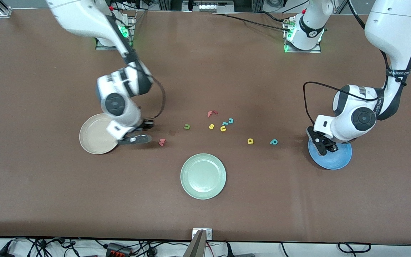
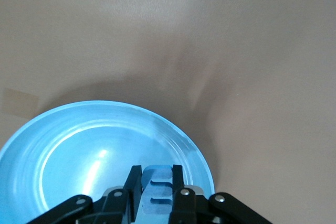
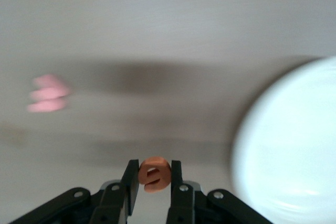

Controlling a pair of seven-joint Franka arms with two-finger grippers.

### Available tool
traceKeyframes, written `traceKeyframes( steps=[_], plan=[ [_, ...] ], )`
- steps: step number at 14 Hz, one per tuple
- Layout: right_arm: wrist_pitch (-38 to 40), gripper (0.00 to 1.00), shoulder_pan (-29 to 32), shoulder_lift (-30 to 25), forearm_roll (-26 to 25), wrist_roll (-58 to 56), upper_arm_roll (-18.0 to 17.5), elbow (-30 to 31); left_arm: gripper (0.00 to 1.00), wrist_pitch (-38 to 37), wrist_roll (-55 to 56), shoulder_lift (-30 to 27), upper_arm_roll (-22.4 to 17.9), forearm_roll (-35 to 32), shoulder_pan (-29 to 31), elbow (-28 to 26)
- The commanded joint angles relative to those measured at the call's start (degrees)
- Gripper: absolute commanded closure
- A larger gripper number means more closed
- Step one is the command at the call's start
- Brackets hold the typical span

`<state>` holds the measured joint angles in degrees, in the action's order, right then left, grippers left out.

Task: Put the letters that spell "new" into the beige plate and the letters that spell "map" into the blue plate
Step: 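Place the E on the blue plate while the right gripper places e on white, then grasp the teal d with the left gripper while the right gripper grasps green u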

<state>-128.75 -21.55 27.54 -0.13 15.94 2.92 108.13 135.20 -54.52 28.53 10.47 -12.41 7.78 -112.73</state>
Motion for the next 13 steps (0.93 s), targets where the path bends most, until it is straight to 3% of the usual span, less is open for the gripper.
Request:
traceKeyframes(
  steps=[1,2,5,7,8,9,13],
  plan=[
    [2.97,0.85,6.67,-1.70,0.40,-1.00,-1.07,1.29,0.37,1.64,-0.24,-0.06,0.60,-1.21,0.31,-0.12],
    [2.97,0.85,8.09,-1.17,0.40,-0.56,-0.90,1.99,0.00,1.55,-0.33,-0.67,1.04,-1.30,0.31,-0.03],
    [2.80,0.83,11.34,1.11,0.40,-0.56,-0.81,3.05,0.00,0.68,1.69,-2.07,3.75,-0.87,-0.57,1.37],
    [2.45,0.79,12.66,2.17,0.40,-0.91,-0.81,2.97,0.00,-3.70,7.91,-1.47,6.74,-0.95,-1.01,4.43],
    [2.45,0.47,13.37,2.17,0.40,-0.91,-0.81,2.88,0.00,-4.15,9.33,-0.77,7.71,-0.52,-1.53,5.41],
    [2.45,0.00,13.98,2.17,0.22,-1.00,-0.81,2.27,0.00,-4.25,12.56,-0.15,9.72,0.19,-2.32,6.11],
    [3.94,0.00,9.78,1.47,0.04,-0.90,-1.42,-2.21,0.00,-1.37,31.54,3.97,10.88,0.37,-5.75,5.86]
  ],
)
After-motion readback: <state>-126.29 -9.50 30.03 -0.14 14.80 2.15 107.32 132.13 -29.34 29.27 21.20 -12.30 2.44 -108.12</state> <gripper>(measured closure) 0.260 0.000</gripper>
